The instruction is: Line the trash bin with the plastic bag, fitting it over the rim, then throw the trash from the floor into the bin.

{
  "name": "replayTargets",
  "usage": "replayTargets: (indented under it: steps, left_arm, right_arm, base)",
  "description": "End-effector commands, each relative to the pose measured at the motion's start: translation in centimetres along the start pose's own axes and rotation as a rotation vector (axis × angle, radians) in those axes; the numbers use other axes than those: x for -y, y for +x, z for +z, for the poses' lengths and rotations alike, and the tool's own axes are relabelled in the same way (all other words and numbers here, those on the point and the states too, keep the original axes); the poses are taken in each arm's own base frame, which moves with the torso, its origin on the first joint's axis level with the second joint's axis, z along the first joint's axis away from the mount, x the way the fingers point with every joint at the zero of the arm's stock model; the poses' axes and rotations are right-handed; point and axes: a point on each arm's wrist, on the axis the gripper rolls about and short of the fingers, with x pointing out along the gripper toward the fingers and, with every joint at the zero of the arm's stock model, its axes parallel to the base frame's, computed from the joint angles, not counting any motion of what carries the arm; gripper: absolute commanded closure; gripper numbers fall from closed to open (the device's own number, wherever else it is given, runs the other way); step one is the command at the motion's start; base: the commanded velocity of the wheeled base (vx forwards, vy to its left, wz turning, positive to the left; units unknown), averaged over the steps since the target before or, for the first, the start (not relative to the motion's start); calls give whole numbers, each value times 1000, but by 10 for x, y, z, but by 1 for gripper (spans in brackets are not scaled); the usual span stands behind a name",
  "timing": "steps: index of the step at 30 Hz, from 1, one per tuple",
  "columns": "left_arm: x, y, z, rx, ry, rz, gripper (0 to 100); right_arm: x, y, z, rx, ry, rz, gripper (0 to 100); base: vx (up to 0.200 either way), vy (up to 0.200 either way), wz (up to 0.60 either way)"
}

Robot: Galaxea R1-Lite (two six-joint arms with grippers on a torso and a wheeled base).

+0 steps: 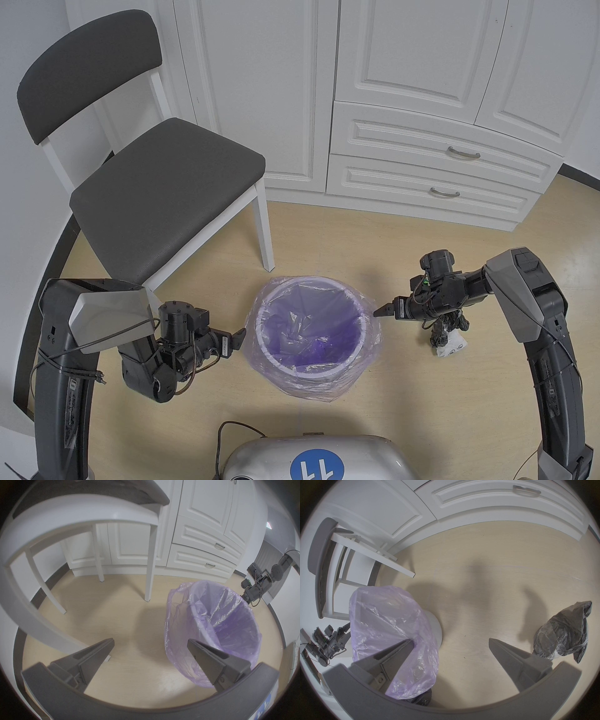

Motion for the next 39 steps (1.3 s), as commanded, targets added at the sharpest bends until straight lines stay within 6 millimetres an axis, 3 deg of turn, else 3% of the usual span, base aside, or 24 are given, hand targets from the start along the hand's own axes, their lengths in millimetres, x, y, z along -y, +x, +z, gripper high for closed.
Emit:
replayTargets:
  steps: [1, 9, 14, 24, 30, 39]
  left_arm:
    - [-5, 42, -6, -67, -6, -17, 0]
    - [-20, 97, 12, -140, -22, -28, 0]
    - [-32, 130, 9, -132, 22, -10, 0]
    - [-34, 164, 10, -118, 24, -12, 0]
    - [-31, 167, 5, -132, 20, -19, 0]
    - [-23, 157, 31, -92, 29, -32, 0]
  right_arm:
    - [-1, 1, -5, -18, 5, -1, 0]
    - [-1, 1, -6, -19, 19, -3, 0]
    - [-1, 1, -6, -16, 16, -3, 0]
    - [1, 6, -9, -21, 15, -3, 0]
    - [1, 7, -10, -27, 17, -5, 0]
    - [2, 13, -15, -39, 10, -9, 0]
  base:
    - [0, 0, 0]
    - [0, 0, 0]
    - [0, 0, 0]
    - [0, 0, 0]
    - [0, 0, 0]
    - [0, 0, 0]
